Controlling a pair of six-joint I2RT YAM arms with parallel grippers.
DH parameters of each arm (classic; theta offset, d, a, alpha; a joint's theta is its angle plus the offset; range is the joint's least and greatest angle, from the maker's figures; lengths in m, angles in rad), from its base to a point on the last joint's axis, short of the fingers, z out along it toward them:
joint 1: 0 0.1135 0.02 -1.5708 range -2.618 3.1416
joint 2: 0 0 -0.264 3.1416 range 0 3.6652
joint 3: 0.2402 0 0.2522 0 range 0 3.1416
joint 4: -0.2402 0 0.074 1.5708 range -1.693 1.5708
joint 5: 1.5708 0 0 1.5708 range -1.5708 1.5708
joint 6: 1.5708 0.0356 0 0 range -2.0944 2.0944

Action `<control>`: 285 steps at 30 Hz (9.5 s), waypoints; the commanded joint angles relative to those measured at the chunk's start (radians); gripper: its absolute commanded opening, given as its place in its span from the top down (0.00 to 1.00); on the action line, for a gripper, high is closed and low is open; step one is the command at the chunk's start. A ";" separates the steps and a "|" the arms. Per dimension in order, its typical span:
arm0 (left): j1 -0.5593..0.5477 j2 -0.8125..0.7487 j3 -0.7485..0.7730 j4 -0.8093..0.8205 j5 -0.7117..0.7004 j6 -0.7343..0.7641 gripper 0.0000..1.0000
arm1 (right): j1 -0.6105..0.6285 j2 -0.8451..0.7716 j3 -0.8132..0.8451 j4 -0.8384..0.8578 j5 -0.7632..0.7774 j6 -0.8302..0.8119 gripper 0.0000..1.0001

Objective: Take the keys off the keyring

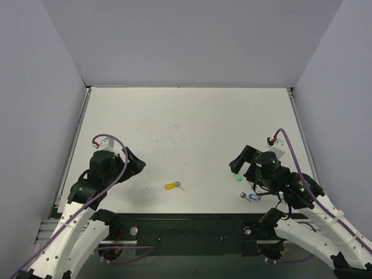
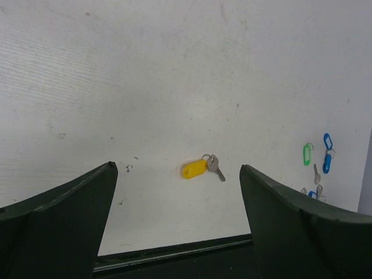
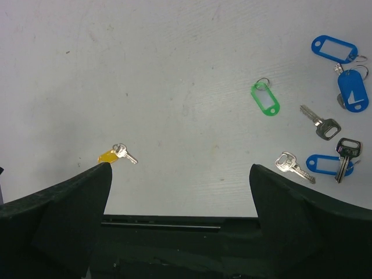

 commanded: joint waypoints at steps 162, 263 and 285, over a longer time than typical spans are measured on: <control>-0.432 -0.121 0.069 1.134 0.473 -0.464 1.00 | 0.520 0.183 -0.066 1.494 -0.372 0.272 0.14; -0.435 -0.176 0.109 1.249 0.363 -0.527 1.00 | 0.676 0.421 0.100 1.761 -0.329 0.303 0.89; -0.435 -0.303 0.210 0.765 0.421 -0.311 0.44 | 0.652 0.265 0.413 0.678 -0.576 -0.200 1.00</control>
